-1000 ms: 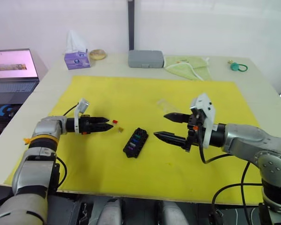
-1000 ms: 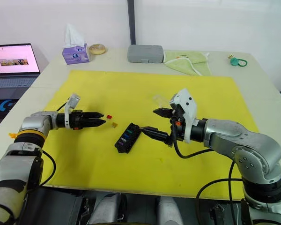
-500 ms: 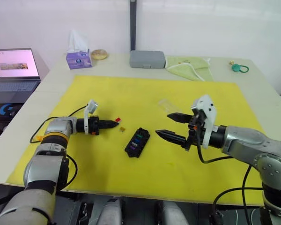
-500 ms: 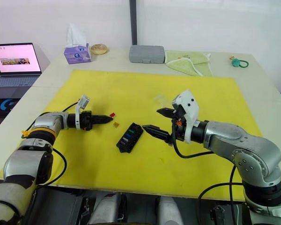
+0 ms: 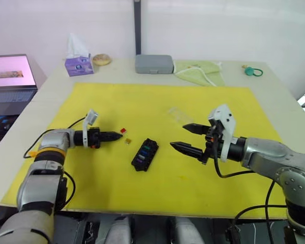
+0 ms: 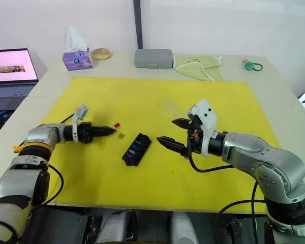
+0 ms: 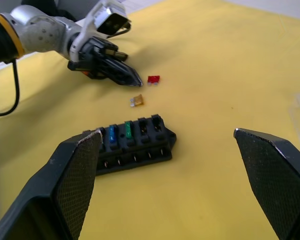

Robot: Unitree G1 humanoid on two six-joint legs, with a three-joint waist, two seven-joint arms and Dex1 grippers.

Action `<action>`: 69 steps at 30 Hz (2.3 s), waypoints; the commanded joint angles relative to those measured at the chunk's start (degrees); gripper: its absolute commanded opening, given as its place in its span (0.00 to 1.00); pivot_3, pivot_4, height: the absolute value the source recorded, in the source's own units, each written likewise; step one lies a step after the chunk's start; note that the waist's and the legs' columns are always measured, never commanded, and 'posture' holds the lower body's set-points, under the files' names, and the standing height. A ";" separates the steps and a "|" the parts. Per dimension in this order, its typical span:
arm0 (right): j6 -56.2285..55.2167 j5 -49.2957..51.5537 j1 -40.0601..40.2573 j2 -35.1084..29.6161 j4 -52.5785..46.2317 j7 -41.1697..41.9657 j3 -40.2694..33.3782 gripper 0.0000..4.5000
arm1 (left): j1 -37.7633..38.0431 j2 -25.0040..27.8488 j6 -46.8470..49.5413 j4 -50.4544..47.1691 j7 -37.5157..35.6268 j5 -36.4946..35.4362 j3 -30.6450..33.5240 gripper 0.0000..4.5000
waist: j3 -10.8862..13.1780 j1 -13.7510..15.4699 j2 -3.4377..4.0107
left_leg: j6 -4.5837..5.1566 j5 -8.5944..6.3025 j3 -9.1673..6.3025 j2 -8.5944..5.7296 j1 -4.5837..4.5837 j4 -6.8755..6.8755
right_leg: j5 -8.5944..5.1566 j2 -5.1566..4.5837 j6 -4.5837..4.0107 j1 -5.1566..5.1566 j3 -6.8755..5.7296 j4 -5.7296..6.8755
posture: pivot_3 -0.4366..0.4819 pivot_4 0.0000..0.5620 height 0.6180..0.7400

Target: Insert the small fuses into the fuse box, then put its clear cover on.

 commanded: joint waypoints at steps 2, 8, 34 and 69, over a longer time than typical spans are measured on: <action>-1.82 -0.51 -0.66 -0.08 -0.28 0.68 -0.26 1.00 | 6.82 0.47 5.60 -9.49 4.29 -3.30 2.26 0.64 | -0.01 -0.16 0.02 | 0.00 0.00 -0.01 0.04 0.05 -0.01 | 0.00 0.01 0.00 0.00 0.02 0.04 | 0.48 0.27 0.97; -2.33 -1.19 -1.12 0.26 0.38 0.97 0.61 1.00 | 13.19 -3.13 8.14 -19.22 15.01 -7.12 5.79 0.86 | -0.03 0.07 0.05 | 0.00 0.00 -0.03 0.09 0.48 -0.06 | -0.01 -0.01 -0.01 0.40 0.02 0.01 | 0.48 0.27 0.97; -3.48 -4.25 -1.16 1.18 0.68 -0.45 1.11 1.00 | 4.47 -11.57 26.17 -11.66 34.75 -10.46 7.19 0.86 | -0.53 1.79 0.90 | 0.00 -0.01 -0.37 -0.18 1.01 -0.16 | -0.07 -0.16 -0.03 1.43 -0.11 -0.56 | 0.48 0.27 0.97; 6.84 12.68 -15.35 0.37 10.10 1.03 -7.12 1.00 | 3.92 7.48 21.62 -34.64 6.22 -23.48 6.52 0.01 | -0.09 0.14 0.35 | -0.33 0.18 -0.36 0.03 0.56 -1.05 | -0.07 -0.35 -0.29 0.58 -0.04 -0.87 | 0.48 0.27 0.97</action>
